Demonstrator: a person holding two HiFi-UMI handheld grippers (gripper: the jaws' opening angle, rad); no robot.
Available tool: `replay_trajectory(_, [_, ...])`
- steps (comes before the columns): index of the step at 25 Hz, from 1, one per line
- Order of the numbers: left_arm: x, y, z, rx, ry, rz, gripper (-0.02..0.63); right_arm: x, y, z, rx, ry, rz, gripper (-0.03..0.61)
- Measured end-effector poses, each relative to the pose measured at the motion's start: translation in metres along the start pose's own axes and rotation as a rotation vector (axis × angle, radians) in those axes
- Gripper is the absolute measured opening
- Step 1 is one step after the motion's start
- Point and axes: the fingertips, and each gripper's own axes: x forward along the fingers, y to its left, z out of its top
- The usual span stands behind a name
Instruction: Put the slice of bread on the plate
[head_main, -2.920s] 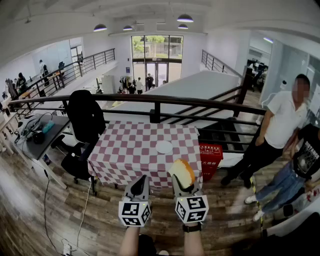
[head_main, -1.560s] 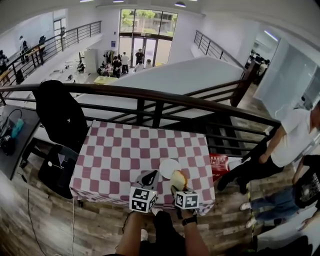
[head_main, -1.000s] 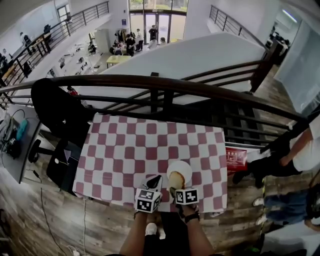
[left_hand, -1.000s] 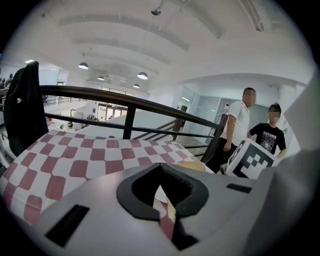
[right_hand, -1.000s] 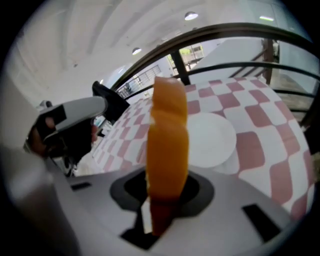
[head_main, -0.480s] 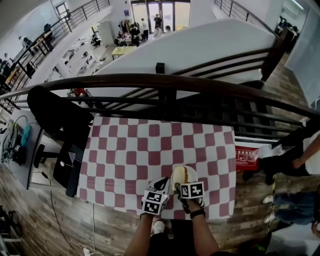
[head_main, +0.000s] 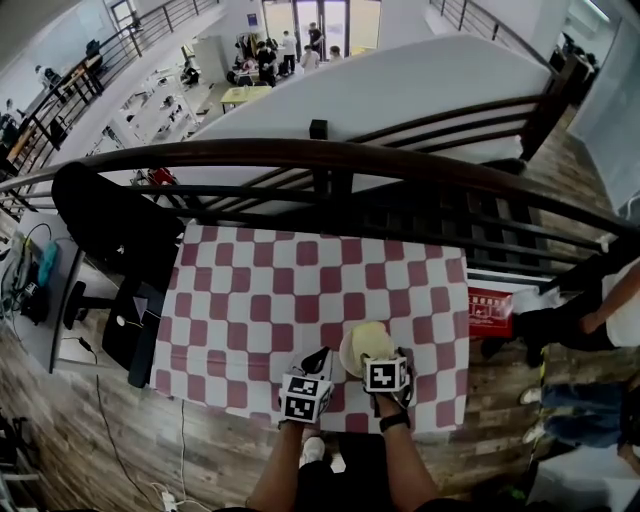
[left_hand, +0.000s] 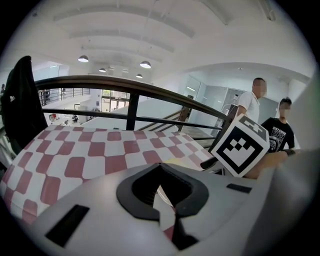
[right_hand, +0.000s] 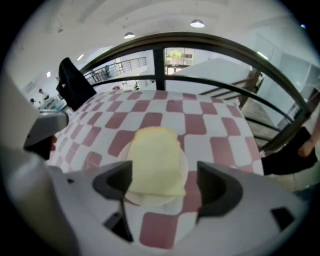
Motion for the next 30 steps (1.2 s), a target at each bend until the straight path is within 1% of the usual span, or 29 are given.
replay_trajectory(1, [-0.005, -0.001, 0.003, -0.002, -0.008, 0.006, 0.018, -0.004, -0.005, -0.002, 0.016, -0.004, -0.021, 0.396])
replay_trajectory(4, [-0.016, -0.004, 0.013, -0.001, -0.044, 0.002, 0.018, -0.018, -0.005, -0.006, 0.06, -0.025, -0.001, 0.396])
replay_trajectory(6, [-0.021, -0.005, 0.026, 0.011, -0.082, 0.0, 0.018, -0.032, -0.004, 0.003, 0.048, -0.067, 0.004, 0.394])
replay_trajectory(8, [-0.029, -0.009, 0.039, 0.017, -0.121, -0.005, 0.018, -0.05, 0.006, 0.015, 0.042, -0.13, 0.036, 0.391])
replay_trajectory(9, [-0.035, -0.011, 0.046, 0.021, -0.141, -0.01, 0.018, -0.063, 0.009, 0.022, 0.036, -0.176, 0.04, 0.356])
replay_trajectory(10, [-0.042, -0.015, 0.054, 0.03, -0.165, -0.017, 0.018, -0.077, 0.01, 0.03, 0.026, -0.229, 0.028, 0.217])
replay_trajectory(11, [-0.05, -0.019, 0.062, 0.042, -0.191, -0.024, 0.018, -0.092, 0.011, 0.039, 0.01, -0.286, 0.014, 0.063])
replay_trajectory(12, [-0.059, -0.024, 0.072, 0.057, -0.218, -0.032, 0.018, -0.107, 0.014, 0.046, -0.01, -0.342, 0.01, 0.035])
replay_trajectory(14, [-0.08, -0.035, 0.091, 0.092, -0.276, -0.043, 0.018, -0.137, 0.024, 0.06, -0.03, -0.451, 0.03, 0.015])
replay_trajectory(16, [-0.103, -0.043, 0.11, 0.122, -0.337, -0.048, 0.018, -0.169, 0.035, 0.071, -0.015, -0.563, 0.039, 0.014])
replay_trajectory(19, [-0.138, -0.051, 0.132, 0.149, -0.428, -0.047, 0.018, -0.218, 0.051, 0.08, -0.016, -0.715, 0.014, 0.014])
replay_trajectory(21, [-0.158, -0.057, 0.143, 0.159, -0.485, -0.048, 0.018, -0.249, 0.063, 0.083, -0.03, -0.793, 0.007, 0.014])
replay_trajectory(26, [-0.203, -0.075, 0.154, 0.192, -0.579, -0.058, 0.018, -0.317, 0.082, 0.085, -0.044, -0.937, 0.001, 0.014])
replay_trajectory(30, [-0.222, -0.087, 0.155, 0.231, -0.61, -0.068, 0.018, -0.35, 0.085, 0.08, -0.042, -0.996, -0.01, 0.014])
